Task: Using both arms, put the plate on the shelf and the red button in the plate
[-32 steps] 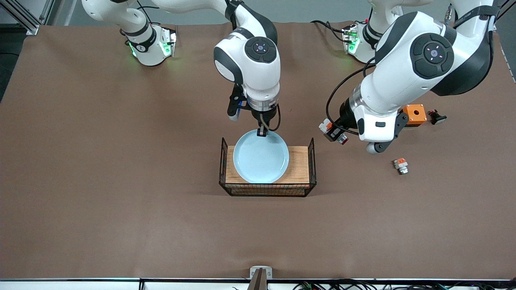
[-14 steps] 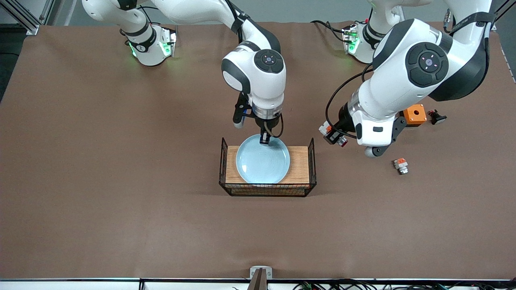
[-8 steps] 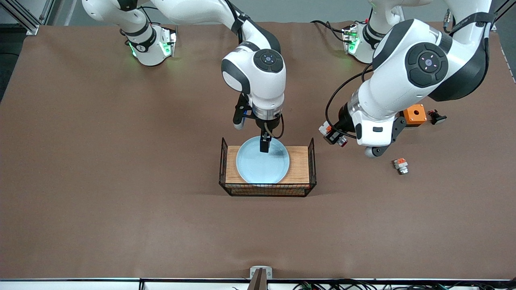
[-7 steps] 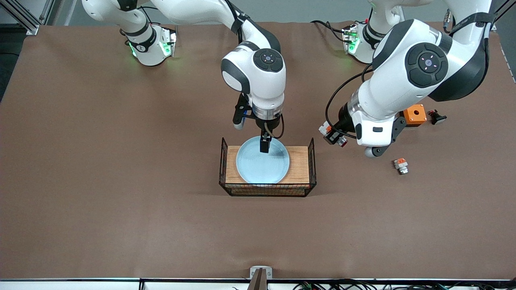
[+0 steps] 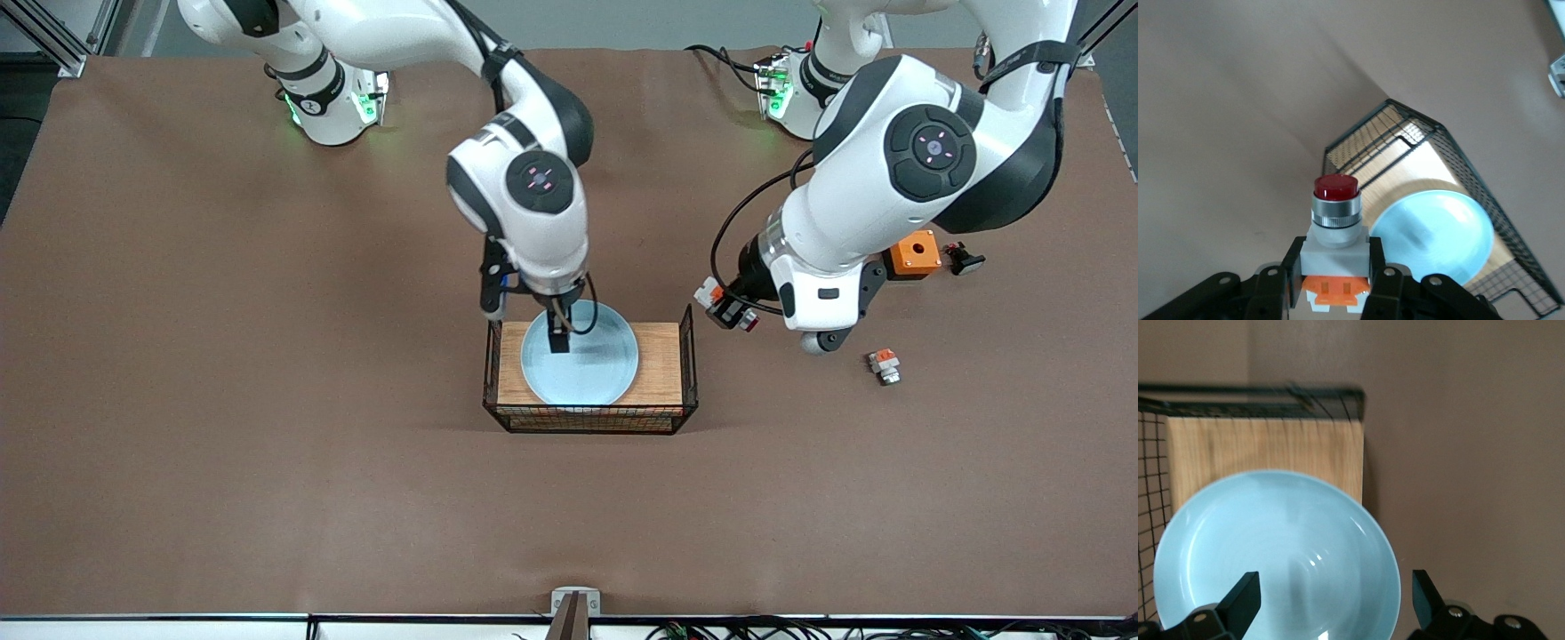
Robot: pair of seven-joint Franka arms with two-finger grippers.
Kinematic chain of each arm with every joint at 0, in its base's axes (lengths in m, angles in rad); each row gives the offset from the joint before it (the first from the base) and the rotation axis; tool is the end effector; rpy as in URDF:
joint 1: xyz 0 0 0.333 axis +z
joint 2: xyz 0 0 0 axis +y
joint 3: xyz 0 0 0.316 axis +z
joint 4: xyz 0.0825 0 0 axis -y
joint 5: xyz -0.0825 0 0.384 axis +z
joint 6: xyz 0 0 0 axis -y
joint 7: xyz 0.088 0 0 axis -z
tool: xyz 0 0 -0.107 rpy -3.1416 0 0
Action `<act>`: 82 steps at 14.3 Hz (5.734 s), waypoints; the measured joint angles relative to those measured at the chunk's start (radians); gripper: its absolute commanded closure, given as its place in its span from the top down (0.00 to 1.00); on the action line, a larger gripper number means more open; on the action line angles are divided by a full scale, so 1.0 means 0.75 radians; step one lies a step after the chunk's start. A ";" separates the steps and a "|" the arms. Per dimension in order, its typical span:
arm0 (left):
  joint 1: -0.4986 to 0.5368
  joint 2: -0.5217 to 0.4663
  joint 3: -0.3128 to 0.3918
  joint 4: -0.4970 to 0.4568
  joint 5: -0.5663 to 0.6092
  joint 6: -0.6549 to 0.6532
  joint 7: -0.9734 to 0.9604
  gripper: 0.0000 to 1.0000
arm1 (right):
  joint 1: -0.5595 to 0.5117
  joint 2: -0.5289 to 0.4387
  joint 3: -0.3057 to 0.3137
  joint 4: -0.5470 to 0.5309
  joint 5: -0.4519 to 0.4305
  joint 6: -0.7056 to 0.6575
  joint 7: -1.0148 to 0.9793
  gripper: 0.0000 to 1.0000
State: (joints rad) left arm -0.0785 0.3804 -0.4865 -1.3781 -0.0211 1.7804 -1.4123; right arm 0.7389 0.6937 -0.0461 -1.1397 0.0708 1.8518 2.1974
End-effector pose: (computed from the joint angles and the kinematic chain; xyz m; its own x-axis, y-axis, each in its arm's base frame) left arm 0.5923 -0.3139 0.5249 0.6280 0.7566 -0.1821 0.7769 -0.6230 0.0906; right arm 0.5654 0.4893 0.3982 0.0579 -0.9974 -0.0425 -0.9983 -0.0583 0.0076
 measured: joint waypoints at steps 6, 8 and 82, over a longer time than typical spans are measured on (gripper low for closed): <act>-0.116 0.047 0.000 0.000 0.018 0.210 -0.345 0.20 | -0.226 -0.110 0.013 0.119 0.147 -0.305 -0.529 1.00; -0.164 0.069 0.000 0.000 0.059 0.269 -0.474 0.20 | -0.310 -0.157 0.014 0.120 0.149 -0.419 -0.795 1.00; 0.138 -0.411 0.472 -0.217 -0.102 -0.274 1.225 1.00 | -0.952 -1.077 -0.003 -0.640 -0.089 -0.515 -2.860 1.00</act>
State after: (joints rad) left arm 0.0248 0.0720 -0.1326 -1.5411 -0.0973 1.5748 -0.4934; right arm 0.0247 -0.1144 -0.0481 -1.6195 0.0040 1.4659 0.0527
